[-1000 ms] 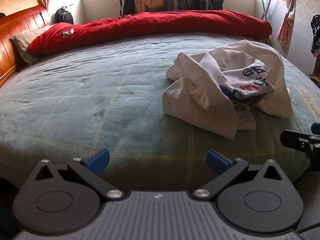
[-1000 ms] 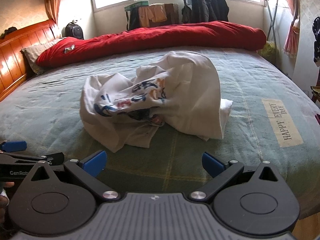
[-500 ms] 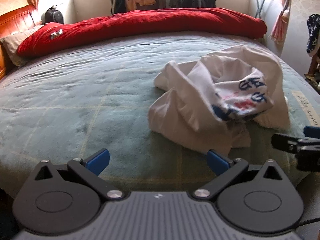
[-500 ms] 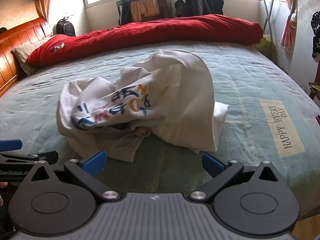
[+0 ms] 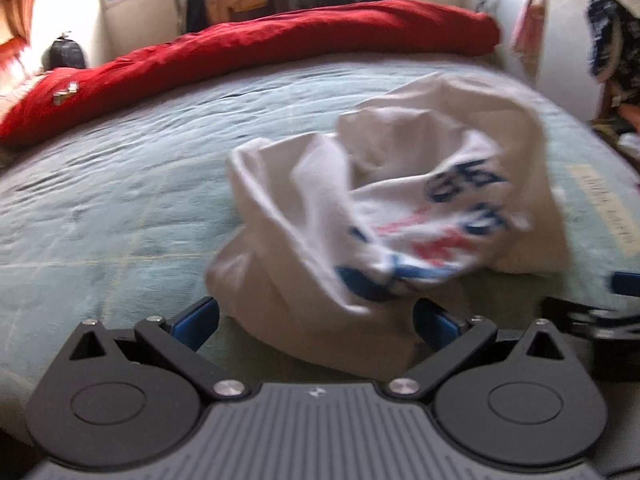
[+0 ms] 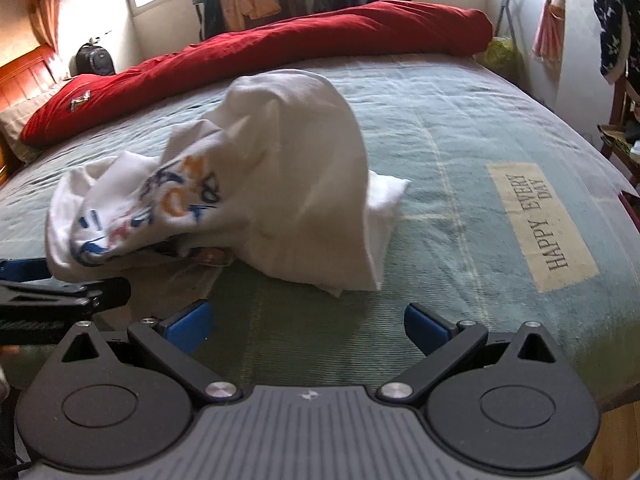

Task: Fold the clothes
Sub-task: 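Reach the left gripper to the crumpled white sweatshirt and grasp its edge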

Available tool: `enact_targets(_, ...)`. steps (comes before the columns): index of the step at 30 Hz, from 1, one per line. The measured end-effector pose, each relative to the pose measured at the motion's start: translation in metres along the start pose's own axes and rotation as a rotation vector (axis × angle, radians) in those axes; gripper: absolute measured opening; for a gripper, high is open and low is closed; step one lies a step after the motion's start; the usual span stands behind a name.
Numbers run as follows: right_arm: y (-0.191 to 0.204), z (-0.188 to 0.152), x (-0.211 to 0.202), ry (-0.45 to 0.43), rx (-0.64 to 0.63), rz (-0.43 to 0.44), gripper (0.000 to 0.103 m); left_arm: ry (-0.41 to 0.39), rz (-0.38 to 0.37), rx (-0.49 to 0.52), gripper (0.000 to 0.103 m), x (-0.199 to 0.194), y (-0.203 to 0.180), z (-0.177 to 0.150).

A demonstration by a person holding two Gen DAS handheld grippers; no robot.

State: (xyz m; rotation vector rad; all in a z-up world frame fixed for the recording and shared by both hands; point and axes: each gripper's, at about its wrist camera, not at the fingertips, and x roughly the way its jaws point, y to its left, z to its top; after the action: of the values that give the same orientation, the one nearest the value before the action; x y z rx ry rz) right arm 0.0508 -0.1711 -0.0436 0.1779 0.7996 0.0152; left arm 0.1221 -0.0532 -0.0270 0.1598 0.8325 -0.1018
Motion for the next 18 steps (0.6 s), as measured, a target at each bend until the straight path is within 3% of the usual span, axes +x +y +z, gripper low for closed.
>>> enact_targets(8,-0.007,0.002,0.013,0.016,0.014,0.0,0.103,0.025,0.092,-0.056,0.103,0.004,0.05,-0.006)
enact_targets(11,-0.005,0.002,0.02,0.025,0.019,0.011,0.103,0.028,0.094,-0.073,0.103,0.007,0.06,-0.001)
enact_targets(18,0.001,0.003,0.025,0.03,0.009,0.033,0.103,0.046,0.09,0.025,0.103,0.03,0.039,-0.004)
